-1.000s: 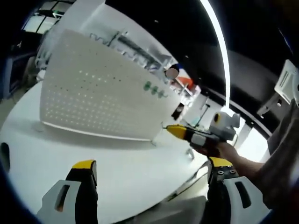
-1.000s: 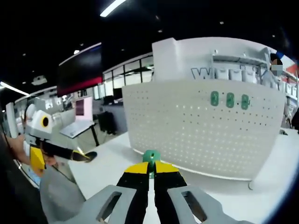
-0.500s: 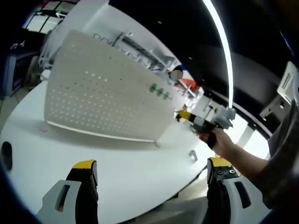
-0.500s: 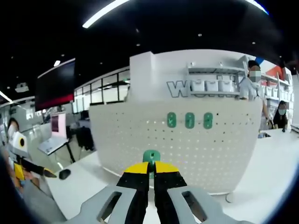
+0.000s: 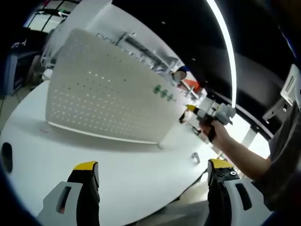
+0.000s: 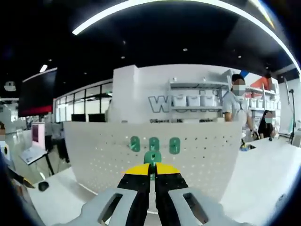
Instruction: Insert the hook assembly into the mounting plate slot until the hook locks in place.
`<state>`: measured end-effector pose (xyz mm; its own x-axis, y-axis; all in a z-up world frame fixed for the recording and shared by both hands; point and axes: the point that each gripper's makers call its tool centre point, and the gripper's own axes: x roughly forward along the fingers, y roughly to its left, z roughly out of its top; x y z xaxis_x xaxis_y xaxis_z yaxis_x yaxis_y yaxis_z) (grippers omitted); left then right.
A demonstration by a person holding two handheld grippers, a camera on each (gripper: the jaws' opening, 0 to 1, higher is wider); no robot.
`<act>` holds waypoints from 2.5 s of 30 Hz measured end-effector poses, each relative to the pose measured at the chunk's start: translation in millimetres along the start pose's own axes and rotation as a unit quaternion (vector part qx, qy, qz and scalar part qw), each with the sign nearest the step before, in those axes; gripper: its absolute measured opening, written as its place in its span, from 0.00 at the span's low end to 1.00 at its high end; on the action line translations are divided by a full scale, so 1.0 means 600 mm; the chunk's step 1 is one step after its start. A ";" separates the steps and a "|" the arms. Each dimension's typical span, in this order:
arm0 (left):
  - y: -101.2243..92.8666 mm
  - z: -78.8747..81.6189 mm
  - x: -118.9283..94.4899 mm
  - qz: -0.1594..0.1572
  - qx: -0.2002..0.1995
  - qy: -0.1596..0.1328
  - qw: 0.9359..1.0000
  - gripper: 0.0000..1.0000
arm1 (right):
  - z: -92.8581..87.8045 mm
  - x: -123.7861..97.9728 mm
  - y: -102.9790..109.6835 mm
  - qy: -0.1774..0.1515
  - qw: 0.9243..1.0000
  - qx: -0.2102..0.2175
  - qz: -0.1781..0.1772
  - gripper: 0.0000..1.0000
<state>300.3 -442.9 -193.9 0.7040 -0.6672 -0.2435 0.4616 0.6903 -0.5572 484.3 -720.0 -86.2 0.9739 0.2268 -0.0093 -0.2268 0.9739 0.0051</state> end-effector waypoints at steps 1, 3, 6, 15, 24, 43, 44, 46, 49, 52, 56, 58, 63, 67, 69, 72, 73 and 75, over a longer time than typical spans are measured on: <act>0.001 0.000 0.001 0.000 0.000 0.001 1.000 0.98 | 0.002 0.002 -0.006 -0.002 1.000 0.002 -0.005 0.00; 0.003 0.002 0.001 0.002 0.000 0.000 1.000 0.98 | 0.005 0.008 -0.017 -0.008 1.000 0.011 -0.012 0.00; 0.006 0.003 0.001 0.004 -0.002 -0.001 1.000 0.98 | 0.007 0.017 -0.035 -0.014 0.999 0.019 -0.026 0.00; 0.017 0.001 -0.001 0.011 -0.008 -0.001 1.000 0.98 | 0.002 0.041 -0.073 -0.019 0.998 0.020 -0.051 0.00; 0.026 0.007 0.001 0.015 -0.011 -0.001 1.000 0.98 | 0.005 0.078 -0.120 -0.035 0.997 0.015 -0.066 0.00; 0.041 0.008 0.001 0.027 -0.020 -0.003 0.999 0.97 | -0.006 0.134 -0.157 -0.030 0.997 0.001 -0.075 0.00; 0.042 0.008 0.001 0.028 -0.021 -0.004 0.999 0.97 | -0.008 0.135 -0.157 -0.031 0.997 0.001 -0.076 0.00; 0.043 0.008 0.002 0.029 -0.023 -0.005 0.999 0.97 | -0.011 0.136 -0.155 -0.036 0.997 0.004 -0.075 0.00; 0.045 0.010 0.005 0.029 -0.024 -0.005 0.999 0.97 | -0.012 0.136 -0.155 -0.045 0.996 -0.003 -0.080 0.00; 0.044 0.013 0.008 0.028 -0.025 -0.008 0.999 0.97 | -0.005 0.136 -0.155 -0.063 0.995 -0.018 -0.081 0.00; 0.046 0.010 0.008 0.029 -0.026 -0.005 0.999 0.96 | -0.002 0.136 -0.157 -0.073 0.994 -0.021 -0.078 0.00; 0.047 0.008 0.008 0.030 -0.027 -0.003 0.999 0.96 | 0.000 0.136 -0.157 -0.077 0.994 -0.026 -0.078 0.00; 0.050 0.006 0.007 0.033 -0.029 -0.001 0.999 0.96 | -0.005 0.139 -0.161 -0.077 0.994 -0.026 -0.078 0.00; 0.052 0.008 0.007 0.035 -0.030 -0.002 0.999 0.96 | -0.004 0.141 -0.158 -0.083 0.993 -0.027 -0.074 0.00; 0.052 0.009 0.008 0.035 -0.030 -0.002 0.999 0.96 | -0.006 0.143 -0.159 -0.085 0.993 -0.028 -0.075 0.00; 0.053 0.008 0.008 0.036 -0.031 -0.002 0.999 0.96 | -0.012 0.144 -0.161 -0.085 0.993 -0.020 -0.075 0.00; 0.053 0.008 0.008 0.037 -0.031 -0.002 0.999 0.96 | -0.011 0.143 -0.161 -0.087 0.993 -0.020 -0.074 0.01; 0.054 0.008 0.008 0.038 -0.032 -0.001 0.999 0.96 | -0.009 0.142 -0.159 -0.089 0.993 -0.024 -0.075 0.00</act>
<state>321.1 -422.0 -209.5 0.7373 -0.6123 -0.2853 0.3714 0.7203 -0.5859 588.6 -793.8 -93.0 0.9823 0.0788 0.1698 -0.0745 0.9967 -0.0317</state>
